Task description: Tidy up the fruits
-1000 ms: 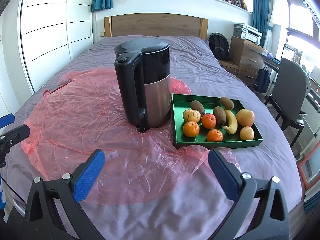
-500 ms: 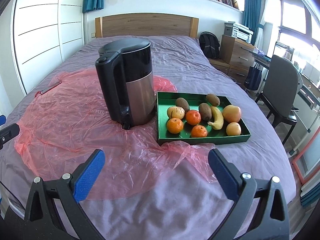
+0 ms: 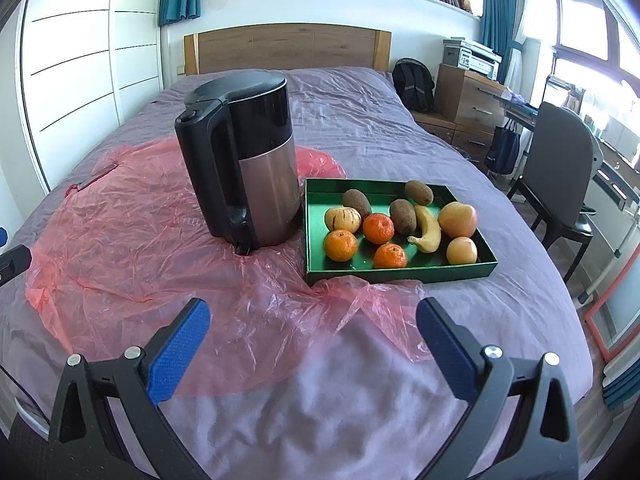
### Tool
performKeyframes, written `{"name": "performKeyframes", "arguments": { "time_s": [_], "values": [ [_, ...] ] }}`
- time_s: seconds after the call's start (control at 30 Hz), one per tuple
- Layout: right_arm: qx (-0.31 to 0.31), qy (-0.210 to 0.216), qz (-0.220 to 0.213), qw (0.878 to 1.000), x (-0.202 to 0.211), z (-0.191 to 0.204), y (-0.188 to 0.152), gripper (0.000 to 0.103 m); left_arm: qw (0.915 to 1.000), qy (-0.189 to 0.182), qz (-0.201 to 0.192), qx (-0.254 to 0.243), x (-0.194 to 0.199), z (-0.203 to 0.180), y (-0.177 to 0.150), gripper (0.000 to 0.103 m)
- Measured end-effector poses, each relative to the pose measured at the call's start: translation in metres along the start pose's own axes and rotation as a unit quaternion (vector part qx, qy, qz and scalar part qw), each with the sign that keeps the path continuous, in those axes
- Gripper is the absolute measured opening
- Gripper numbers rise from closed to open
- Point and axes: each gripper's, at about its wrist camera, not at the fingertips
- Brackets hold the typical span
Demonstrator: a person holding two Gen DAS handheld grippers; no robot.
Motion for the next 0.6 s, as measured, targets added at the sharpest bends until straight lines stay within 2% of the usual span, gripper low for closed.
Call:
{"name": "performKeyframes", "arguments": {
  "time_s": [0.6],
  "values": [
    [-0.005, -0.008, 0.002, 1.000, 0.0004, -0.0049, -0.0023, 0.103, 0.9999, 0.005, 0.007, -0.006, -0.0050, 0.0006, -0.0040, 0.102]
  ]
}}
Point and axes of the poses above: each gripper's, at about its wrist camera, not at the fingertips, and x roughly against the way its jaws point, z to its left, y to its top, and after that the axes turned 14 degrees about x, right-handed
